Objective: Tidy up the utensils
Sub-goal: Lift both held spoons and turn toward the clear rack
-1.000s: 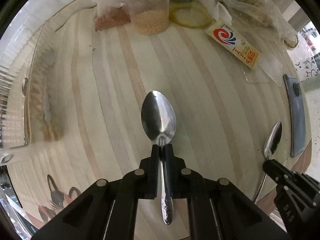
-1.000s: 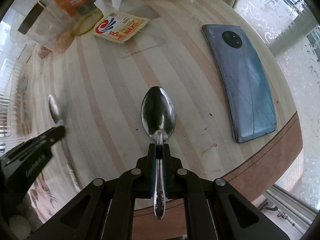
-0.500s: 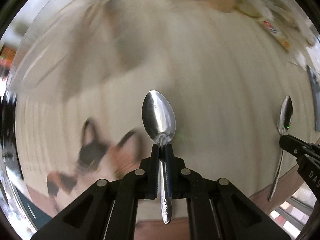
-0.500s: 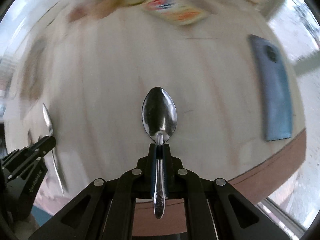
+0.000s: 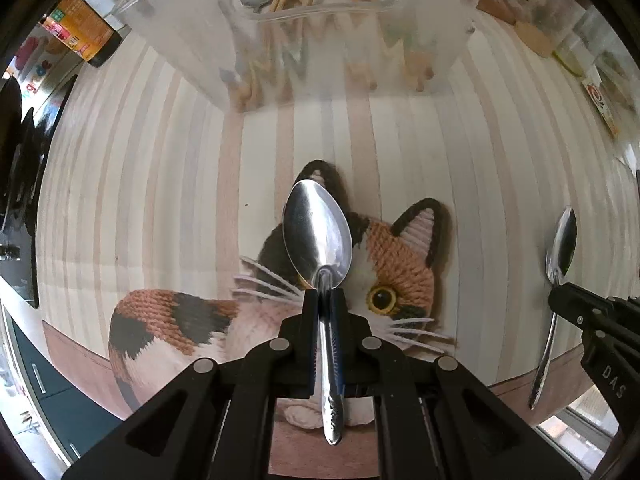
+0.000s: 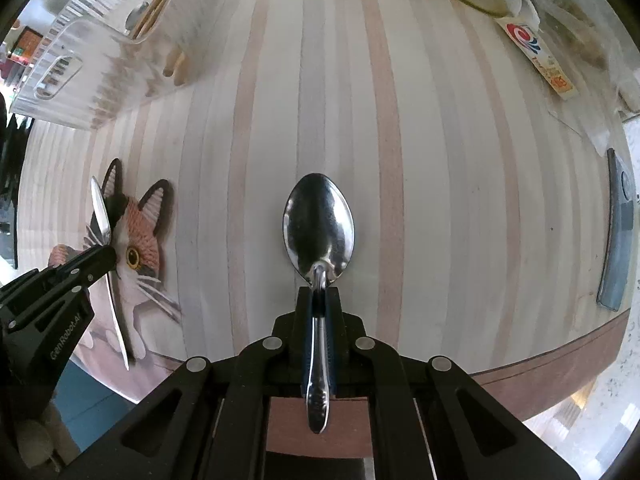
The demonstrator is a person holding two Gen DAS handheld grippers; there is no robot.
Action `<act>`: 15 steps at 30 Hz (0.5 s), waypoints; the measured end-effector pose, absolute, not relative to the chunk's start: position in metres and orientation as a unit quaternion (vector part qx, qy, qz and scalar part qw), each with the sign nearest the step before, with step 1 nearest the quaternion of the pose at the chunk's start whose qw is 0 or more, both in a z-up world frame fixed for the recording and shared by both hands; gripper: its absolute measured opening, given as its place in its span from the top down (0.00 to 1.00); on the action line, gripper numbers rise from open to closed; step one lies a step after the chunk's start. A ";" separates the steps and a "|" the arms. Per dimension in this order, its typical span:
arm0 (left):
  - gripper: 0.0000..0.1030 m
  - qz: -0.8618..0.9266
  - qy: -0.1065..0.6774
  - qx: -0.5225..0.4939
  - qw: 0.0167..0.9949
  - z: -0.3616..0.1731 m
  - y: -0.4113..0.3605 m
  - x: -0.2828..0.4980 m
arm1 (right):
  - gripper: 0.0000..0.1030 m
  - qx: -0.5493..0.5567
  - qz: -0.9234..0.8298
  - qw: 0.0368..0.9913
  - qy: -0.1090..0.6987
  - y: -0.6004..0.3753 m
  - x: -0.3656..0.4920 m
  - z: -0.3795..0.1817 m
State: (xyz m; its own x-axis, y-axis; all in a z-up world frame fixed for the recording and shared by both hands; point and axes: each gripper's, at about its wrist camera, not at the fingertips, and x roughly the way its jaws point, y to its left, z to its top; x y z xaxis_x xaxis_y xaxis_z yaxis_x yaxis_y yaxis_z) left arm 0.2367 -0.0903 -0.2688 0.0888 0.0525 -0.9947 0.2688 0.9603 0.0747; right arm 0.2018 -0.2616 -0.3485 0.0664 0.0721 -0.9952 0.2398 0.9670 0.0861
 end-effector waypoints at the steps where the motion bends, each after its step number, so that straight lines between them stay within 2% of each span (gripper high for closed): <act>1: 0.96 -0.076 0.672 0.117 0.727 -0.270 -0.090 0.238 | 0.94 0.118 -0.062 0.721 0.680 -0.261 0.203 -0.348; 15: 0.96 -0.084 0.677 0.100 0.724 -0.277 -0.100 0.229 | 0.93 0.106 -0.080 0.722 0.679 -0.255 0.203 -0.358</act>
